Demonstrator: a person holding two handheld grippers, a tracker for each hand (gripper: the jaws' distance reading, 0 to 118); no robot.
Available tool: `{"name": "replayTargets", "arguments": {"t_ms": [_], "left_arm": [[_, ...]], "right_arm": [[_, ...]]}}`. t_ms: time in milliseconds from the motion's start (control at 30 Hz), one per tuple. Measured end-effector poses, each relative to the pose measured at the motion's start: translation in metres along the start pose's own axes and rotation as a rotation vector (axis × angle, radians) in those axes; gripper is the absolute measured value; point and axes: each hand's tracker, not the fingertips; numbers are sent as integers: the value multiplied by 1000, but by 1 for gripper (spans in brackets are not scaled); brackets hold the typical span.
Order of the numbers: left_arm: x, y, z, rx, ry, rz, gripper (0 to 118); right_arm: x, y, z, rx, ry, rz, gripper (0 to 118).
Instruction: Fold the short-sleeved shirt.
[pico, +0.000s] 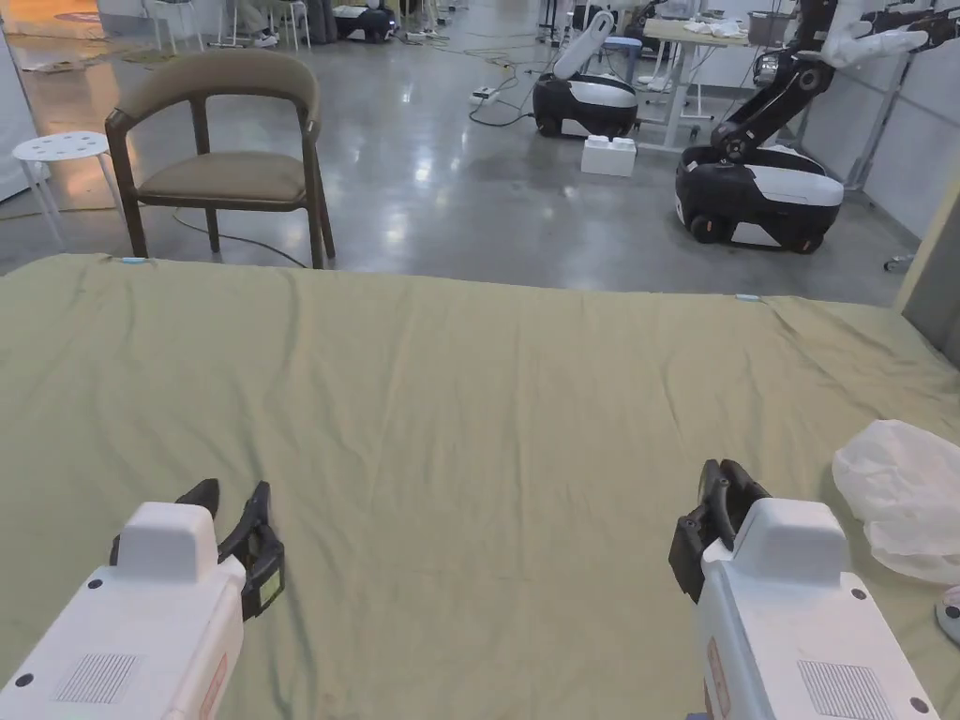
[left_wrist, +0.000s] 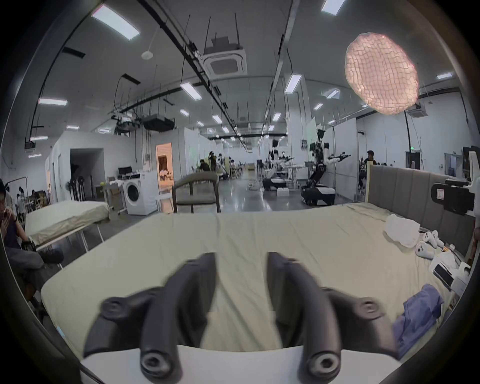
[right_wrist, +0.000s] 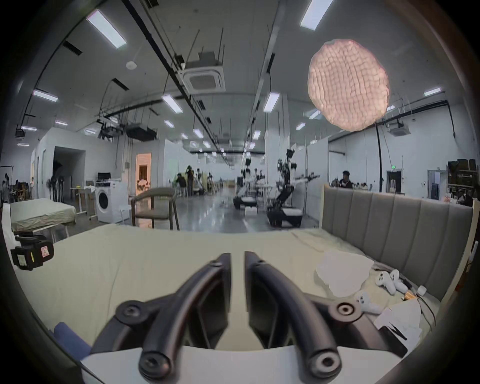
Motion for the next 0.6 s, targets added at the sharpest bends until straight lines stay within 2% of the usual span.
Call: {"name": "replayTargets", "arguments": {"t_ms": [33, 67, 300, 367, 500, 600], "left_arm": [[0, 3, 0, 15, 16, -6, 5], [0, 5, 1, 21, 30, -13, 0], [-28, 13, 10, -8, 31, 52, 0], [-48, 7, 12, -96, 0, 80, 0], [-104, -20, 4, -381, -126, 214, 0], [-134, -50, -1, -588, -191, 256, 0]], "right_arm": [[-3, 2, 0, 14, -12, 12, 3], [-5, 4, -1, 12, -9, 15, 3], [-7, 7, -2, 15, -9, -6, 1], [-6, 6, -2, 3, 16, -3, 1], [-6, 0, -3, -24, 32, 27, 1], [-6, -5, -5, -52, 54, 29, 1]]}}
